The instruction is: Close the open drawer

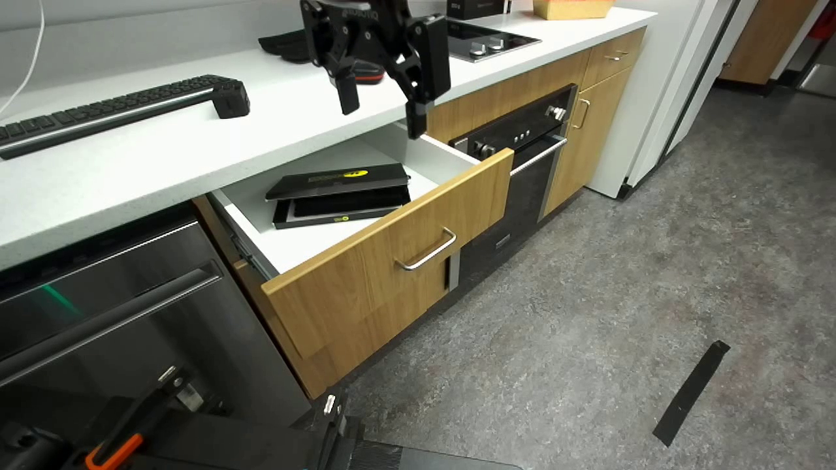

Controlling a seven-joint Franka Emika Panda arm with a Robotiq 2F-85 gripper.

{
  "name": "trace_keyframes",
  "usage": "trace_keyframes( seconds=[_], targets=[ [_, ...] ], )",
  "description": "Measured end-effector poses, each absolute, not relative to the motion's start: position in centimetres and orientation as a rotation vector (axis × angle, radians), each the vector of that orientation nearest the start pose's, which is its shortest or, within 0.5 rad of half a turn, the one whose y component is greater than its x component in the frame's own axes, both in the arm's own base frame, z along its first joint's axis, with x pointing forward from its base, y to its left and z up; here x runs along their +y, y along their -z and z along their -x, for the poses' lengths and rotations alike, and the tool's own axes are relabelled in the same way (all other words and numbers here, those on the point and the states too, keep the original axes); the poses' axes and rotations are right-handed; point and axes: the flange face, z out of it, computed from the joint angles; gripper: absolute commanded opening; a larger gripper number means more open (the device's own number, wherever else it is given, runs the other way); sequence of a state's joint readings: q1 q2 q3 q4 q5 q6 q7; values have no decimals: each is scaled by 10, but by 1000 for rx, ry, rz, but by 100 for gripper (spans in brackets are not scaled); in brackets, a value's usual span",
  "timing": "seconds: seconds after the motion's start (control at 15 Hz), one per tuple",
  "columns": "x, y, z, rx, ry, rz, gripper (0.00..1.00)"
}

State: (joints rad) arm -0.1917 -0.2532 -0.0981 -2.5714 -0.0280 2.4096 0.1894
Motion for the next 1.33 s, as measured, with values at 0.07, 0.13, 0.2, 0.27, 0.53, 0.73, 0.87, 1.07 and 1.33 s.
trace_keyframes(
  seconds=[0.07,0.13,0.2,0.27,0.53,0.73,0.87,1.07,1.33],
  targets=[
    [-133,-351,-420,760,148,3070,100],
    [-145,-341,-422,813,147,3083,100],
    [-159,-331,-423,872,143,3093,100],
    [-174,-320,-424,934,130,3099,100],
    [-230,-285,-432,1170,80,3101,100],
    [-259,-257,-447,1323,62,3074,100],
    [-268,-233,-459,1384,19,3067,100],
    [-270,-197,-479,1420,-45,3061,100],
    [-269,-180,-486,1425,-76,3062,100]
  ],
)
